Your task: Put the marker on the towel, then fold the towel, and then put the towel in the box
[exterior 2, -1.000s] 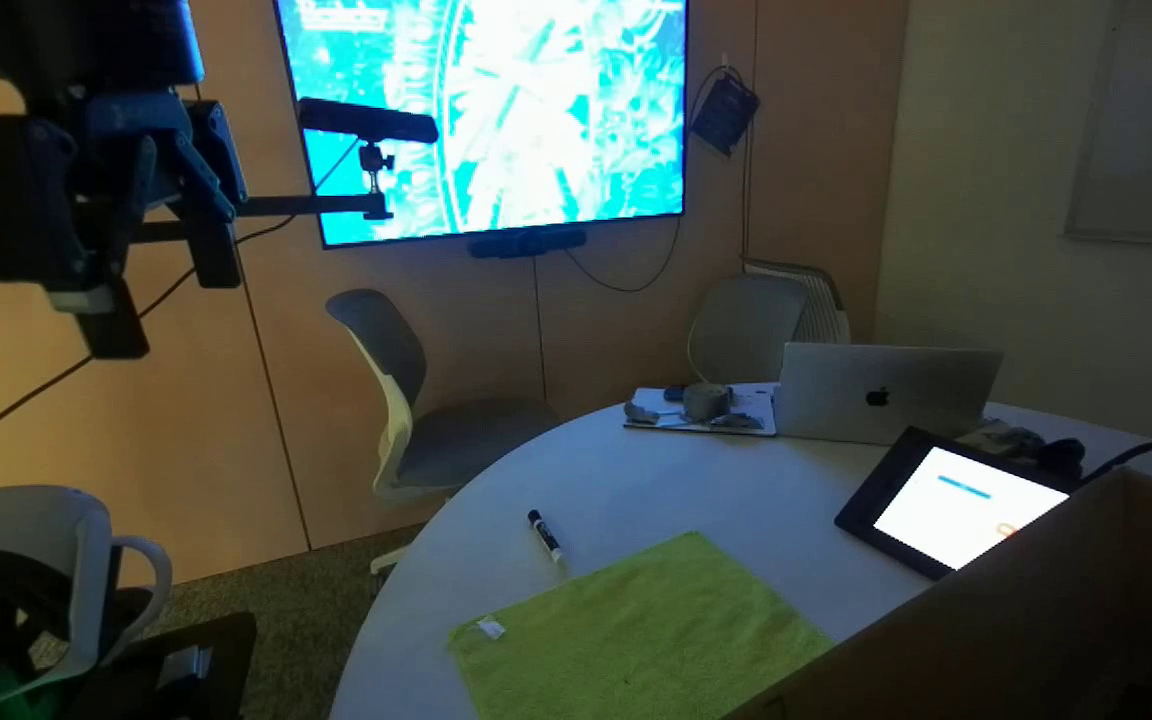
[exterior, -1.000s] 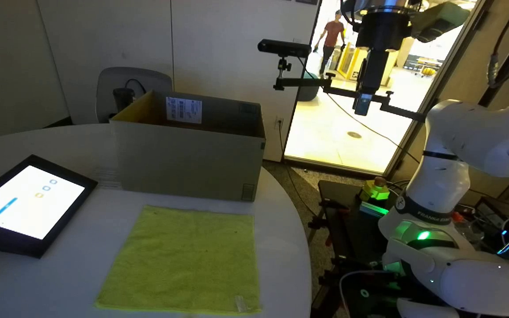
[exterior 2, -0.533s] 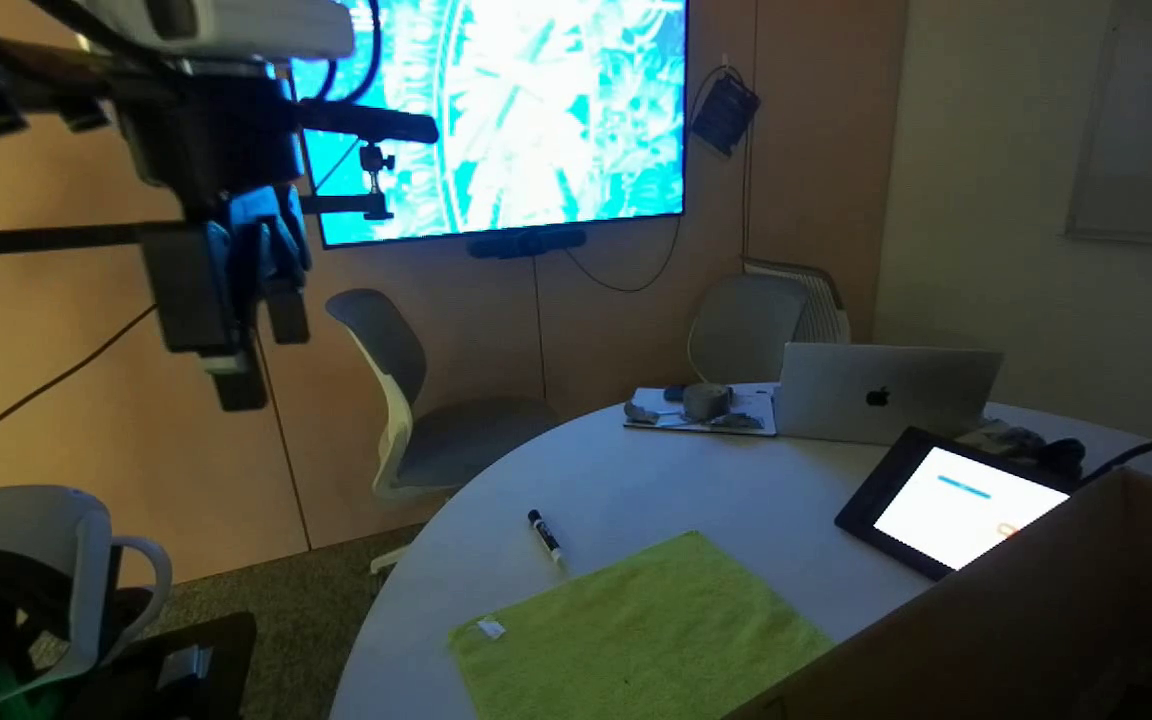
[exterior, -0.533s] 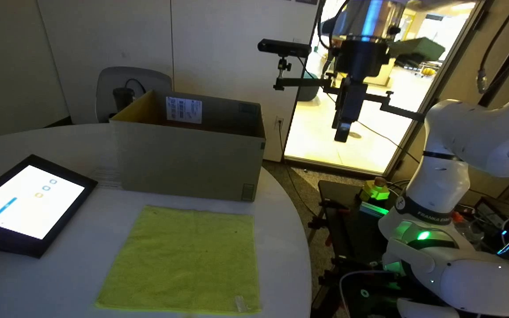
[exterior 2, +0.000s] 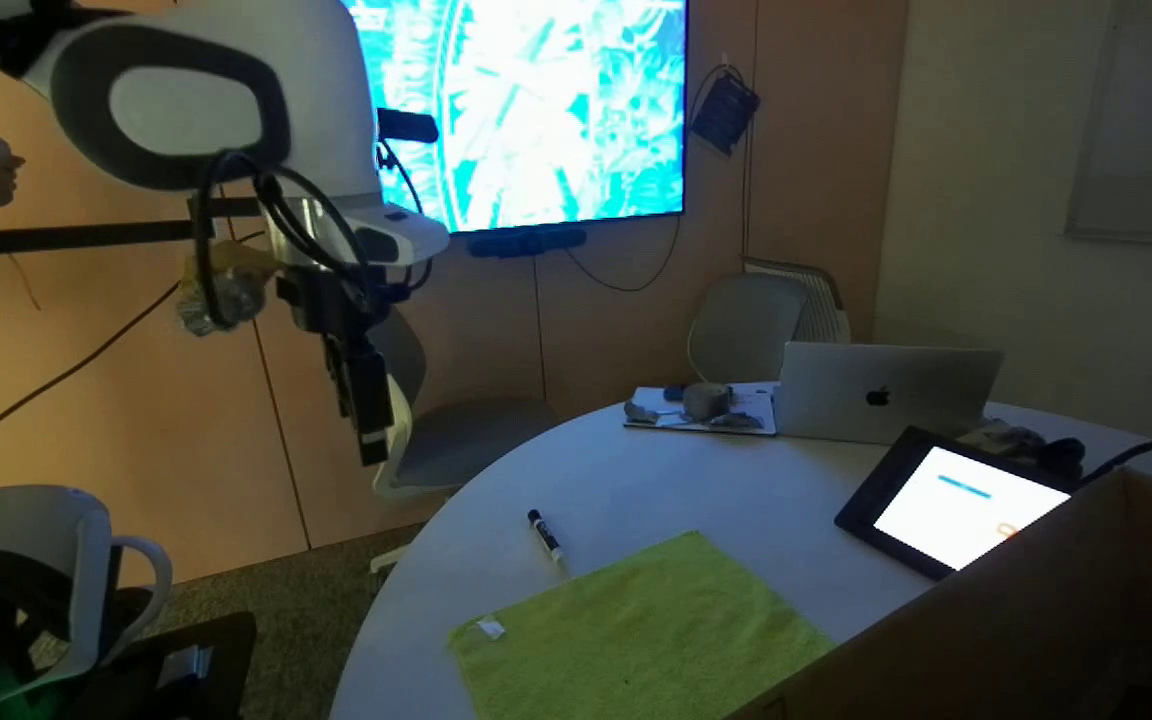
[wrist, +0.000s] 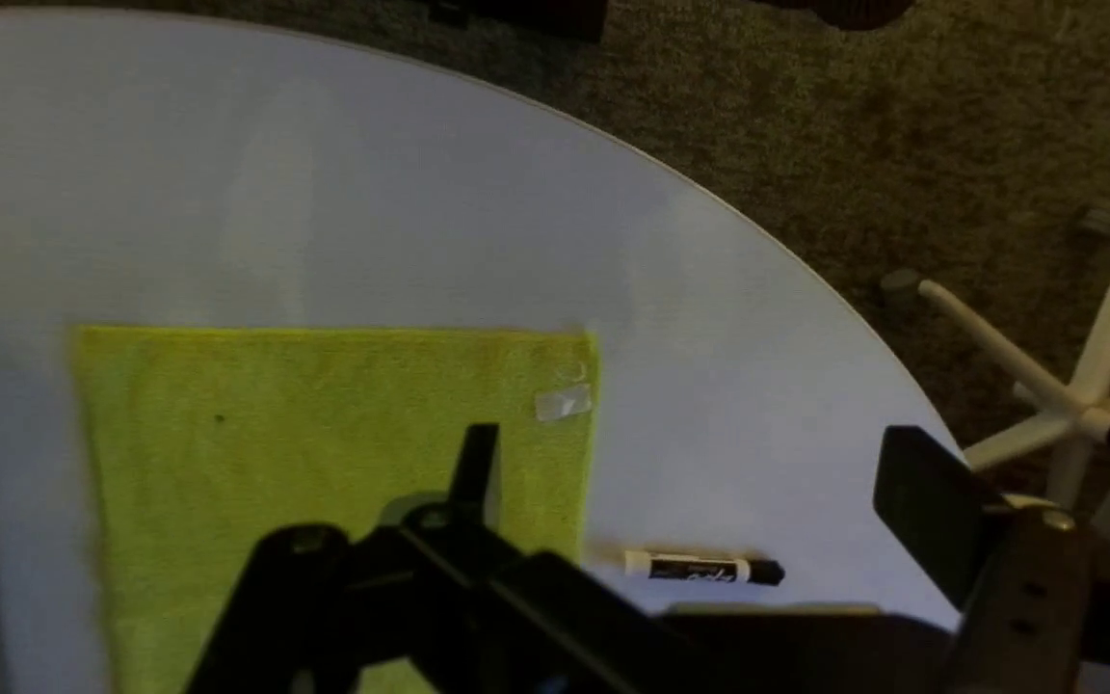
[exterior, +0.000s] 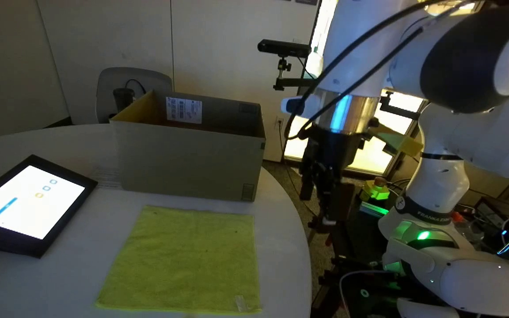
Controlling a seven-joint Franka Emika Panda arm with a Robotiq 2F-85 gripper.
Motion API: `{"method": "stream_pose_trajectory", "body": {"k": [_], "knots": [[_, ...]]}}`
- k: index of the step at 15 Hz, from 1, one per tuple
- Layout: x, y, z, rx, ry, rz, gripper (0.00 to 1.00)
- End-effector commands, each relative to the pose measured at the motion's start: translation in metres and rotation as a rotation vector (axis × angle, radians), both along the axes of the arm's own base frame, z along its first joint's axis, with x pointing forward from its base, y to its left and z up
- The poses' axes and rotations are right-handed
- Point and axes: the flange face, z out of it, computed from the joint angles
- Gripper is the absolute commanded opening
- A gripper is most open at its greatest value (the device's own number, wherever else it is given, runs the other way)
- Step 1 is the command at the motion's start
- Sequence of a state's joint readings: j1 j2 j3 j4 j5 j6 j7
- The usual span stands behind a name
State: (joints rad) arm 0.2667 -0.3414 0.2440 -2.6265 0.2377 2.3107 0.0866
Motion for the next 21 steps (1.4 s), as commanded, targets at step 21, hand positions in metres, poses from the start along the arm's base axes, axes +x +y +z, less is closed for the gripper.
{"method": "stream_pose_trajectory", "body": {"k": [21], "knots": [[0.108,0.175,-0.187,0.061,0.067,0.832,1.0]]}}
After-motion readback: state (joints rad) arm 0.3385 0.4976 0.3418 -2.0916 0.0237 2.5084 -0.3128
